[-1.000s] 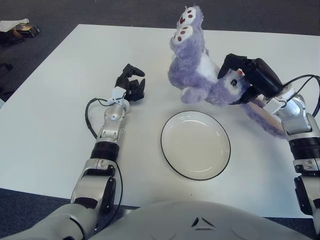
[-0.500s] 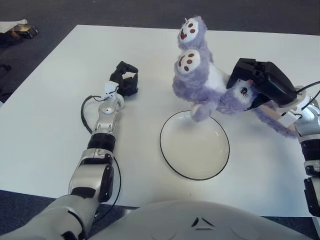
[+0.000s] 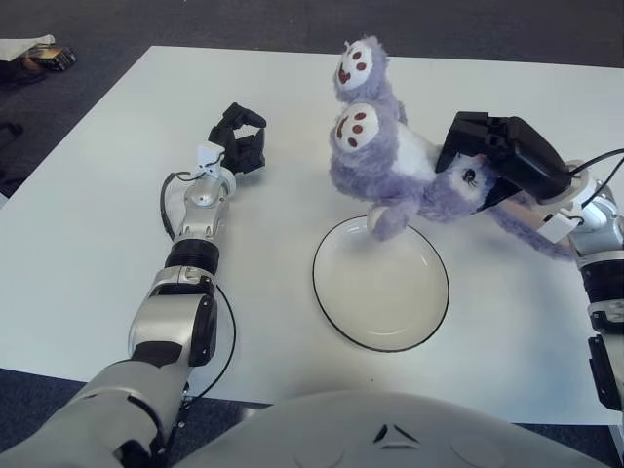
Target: Put the doll into the plate.
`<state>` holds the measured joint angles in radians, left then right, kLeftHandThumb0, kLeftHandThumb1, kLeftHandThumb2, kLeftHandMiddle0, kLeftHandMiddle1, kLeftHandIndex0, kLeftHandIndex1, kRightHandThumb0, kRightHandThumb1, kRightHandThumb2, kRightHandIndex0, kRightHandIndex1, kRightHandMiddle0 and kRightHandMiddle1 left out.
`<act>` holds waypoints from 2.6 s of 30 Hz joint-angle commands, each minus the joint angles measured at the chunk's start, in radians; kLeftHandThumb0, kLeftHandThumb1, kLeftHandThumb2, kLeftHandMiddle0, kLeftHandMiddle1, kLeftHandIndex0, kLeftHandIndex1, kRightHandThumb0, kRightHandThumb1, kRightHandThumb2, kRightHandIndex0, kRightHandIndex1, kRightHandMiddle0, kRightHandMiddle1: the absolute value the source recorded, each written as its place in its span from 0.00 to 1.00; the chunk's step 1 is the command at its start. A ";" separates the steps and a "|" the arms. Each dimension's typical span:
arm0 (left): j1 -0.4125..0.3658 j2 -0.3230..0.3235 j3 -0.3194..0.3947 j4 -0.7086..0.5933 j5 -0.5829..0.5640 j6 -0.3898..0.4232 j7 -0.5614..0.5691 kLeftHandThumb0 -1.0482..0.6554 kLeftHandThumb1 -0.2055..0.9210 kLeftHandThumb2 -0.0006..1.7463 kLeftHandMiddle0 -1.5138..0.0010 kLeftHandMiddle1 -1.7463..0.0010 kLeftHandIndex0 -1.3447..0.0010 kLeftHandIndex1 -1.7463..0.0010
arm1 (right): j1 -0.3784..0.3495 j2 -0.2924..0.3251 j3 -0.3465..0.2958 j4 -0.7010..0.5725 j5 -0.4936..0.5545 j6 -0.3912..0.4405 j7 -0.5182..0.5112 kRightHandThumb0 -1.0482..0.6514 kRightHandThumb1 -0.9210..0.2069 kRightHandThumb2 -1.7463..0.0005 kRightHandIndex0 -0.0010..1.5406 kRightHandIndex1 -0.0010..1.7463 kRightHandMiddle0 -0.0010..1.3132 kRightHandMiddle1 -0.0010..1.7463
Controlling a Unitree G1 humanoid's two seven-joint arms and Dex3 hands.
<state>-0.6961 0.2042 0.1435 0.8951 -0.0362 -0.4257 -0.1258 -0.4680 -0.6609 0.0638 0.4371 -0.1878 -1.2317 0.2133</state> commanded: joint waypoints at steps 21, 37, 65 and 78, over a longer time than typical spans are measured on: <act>-0.114 0.008 0.016 0.154 -0.016 -0.068 -0.041 0.38 0.73 0.54 0.37 0.00 0.71 0.00 | 0.105 -0.003 -0.137 -0.196 0.010 -0.021 -0.011 0.36 0.44 0.32 0.68 1.00 0.40 1.00; -0.129 0.003 0.004 0.156 0.006 0.000 -0.011 0.38 0.74 0.53 0.35 0.00 0.72 0.00 | 0.262 -0.090 0.055 -0.372 0.502 0.136 0.133 0.37 0.36 0.42 0.68 1.00 0.38 0.96; -0.135 0.002 -0.002 0.157 0.011 0.030 -0.001 0.39 0.76 0.52 0.37 0.00 0.73 0.00 | 0.293 0.026 -0.067 -0.431 0.599 0.269 0.347 0.37 0.34 0.44 0.68 1.00 0.38 0.95; -0.128 -0.002 -0.003 0.151 0.008 0.035 -0.002 0.39 0.76 0.52 0.39 0.00 0.73 0.00 | 0.299 0.056 -0.103 -0.444 0.611 0.291 0.397 0.37 0.34 0.44 0.68 1.00 0.38 0.95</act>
<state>-0.8145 0.2020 0.1431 1.0478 -0.0274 -0.3958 -0.1301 -0.1742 -0.6136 -0.0158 0.0131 0.3914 -0.9454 0.6003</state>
